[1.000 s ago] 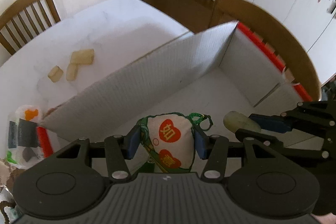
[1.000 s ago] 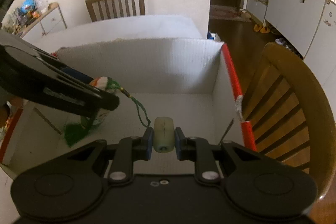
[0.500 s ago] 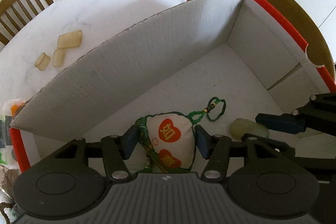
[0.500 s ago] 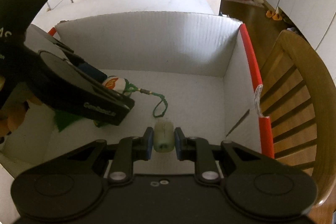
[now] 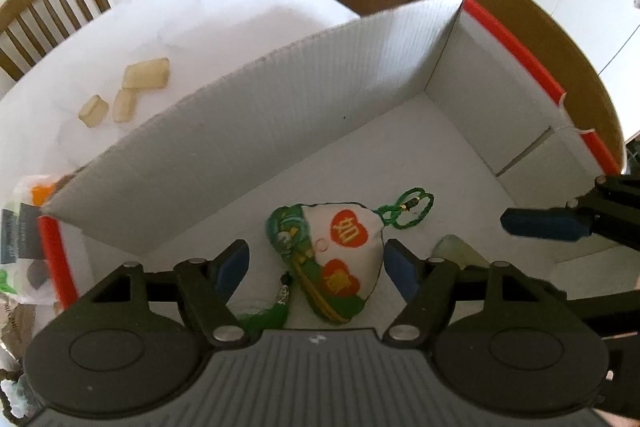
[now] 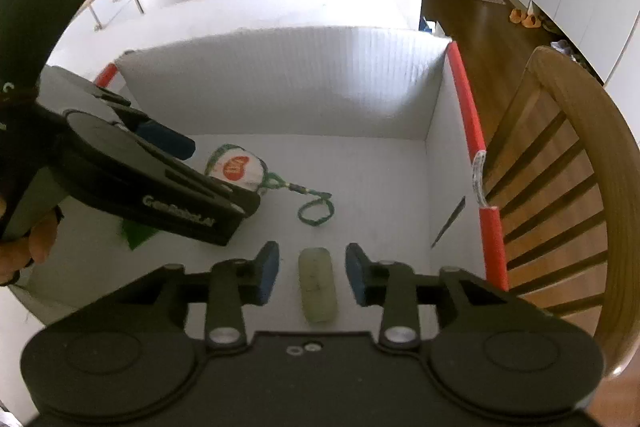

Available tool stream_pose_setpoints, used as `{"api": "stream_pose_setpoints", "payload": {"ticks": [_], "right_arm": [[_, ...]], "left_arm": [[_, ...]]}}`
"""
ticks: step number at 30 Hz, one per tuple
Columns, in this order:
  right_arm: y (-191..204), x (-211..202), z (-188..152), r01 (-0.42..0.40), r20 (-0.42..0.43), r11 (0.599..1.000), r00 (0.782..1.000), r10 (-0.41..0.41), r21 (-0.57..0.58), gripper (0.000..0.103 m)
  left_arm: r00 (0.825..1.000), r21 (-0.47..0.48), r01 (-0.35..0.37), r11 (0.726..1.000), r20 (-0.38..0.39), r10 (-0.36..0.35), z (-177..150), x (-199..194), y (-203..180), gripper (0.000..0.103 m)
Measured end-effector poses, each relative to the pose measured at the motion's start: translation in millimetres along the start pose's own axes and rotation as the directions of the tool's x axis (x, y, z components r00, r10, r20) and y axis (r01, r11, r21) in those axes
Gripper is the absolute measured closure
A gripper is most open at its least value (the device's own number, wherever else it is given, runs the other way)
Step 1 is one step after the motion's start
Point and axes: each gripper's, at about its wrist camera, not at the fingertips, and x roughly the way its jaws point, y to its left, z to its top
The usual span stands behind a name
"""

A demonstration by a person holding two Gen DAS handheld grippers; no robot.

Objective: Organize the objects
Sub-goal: 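Open both tools to drop the sachet and soap bar into the box, then move both tools back over the cluttered table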

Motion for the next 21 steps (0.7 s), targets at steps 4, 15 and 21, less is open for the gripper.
{"api": "stream_pose_setpoints", "payload": {"ticks": [4, 15, 21], "right_arm": [[3, -14, 0, -0.015, 0.038, 1.000, 0.999, 0.015, -0.008, 0.051], [20, -56, 1, -0.056, 0.124, 0.998, 0.991, 0.056, -0.003, 0.039], [38, -76, 0, -0.072, 0.180, 0.997, 0.981, 0.071, -0.001, 0.024]], "left_arm": [[0.999, -0.015, 0.007, 1.000, 0.046, -0.006, -8, -21, 5, 0.029], [0.980, -0.056, 0.053, 0.997, 0.196, -0.041, -39, -87, 18, 0.029], [0.960, -0.083, 0.079, 0.993, 0.274, -0.053, -67, -119, 34, 0.028]]}}
